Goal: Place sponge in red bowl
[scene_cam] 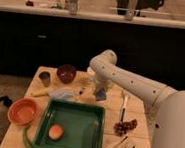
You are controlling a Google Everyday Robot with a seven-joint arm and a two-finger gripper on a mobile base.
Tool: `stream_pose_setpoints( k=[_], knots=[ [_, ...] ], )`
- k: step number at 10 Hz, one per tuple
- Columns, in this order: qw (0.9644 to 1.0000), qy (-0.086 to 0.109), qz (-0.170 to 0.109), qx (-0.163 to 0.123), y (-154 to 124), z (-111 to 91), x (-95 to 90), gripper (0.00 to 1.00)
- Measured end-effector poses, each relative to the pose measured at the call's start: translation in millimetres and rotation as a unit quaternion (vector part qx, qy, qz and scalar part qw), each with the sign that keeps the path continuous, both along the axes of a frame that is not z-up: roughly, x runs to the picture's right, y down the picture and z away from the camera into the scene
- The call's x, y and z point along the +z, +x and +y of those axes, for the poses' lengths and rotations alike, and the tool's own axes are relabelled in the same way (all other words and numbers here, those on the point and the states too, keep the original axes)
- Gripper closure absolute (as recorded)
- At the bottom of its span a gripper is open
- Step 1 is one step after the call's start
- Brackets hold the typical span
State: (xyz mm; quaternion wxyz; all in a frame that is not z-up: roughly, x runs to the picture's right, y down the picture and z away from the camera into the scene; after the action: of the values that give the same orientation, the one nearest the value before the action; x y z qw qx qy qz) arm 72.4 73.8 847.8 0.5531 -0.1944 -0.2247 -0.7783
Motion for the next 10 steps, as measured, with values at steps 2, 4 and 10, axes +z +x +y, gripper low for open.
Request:
stream_pose_setpoints(
  k=[2, 4, 10],
  knots=[
    [1.0, 0.004, -0.002, -0.002, -1.9, 0.8, -3.2, 1.0],
    [1.0, 0.007, -0.005, -0.004, -3.5, 1.9, -5.2, 1.0],
    [1.0, 0.005, -0.006, -0.004, -3.4, 3.0, -4.7, 1.0]
  ],
)
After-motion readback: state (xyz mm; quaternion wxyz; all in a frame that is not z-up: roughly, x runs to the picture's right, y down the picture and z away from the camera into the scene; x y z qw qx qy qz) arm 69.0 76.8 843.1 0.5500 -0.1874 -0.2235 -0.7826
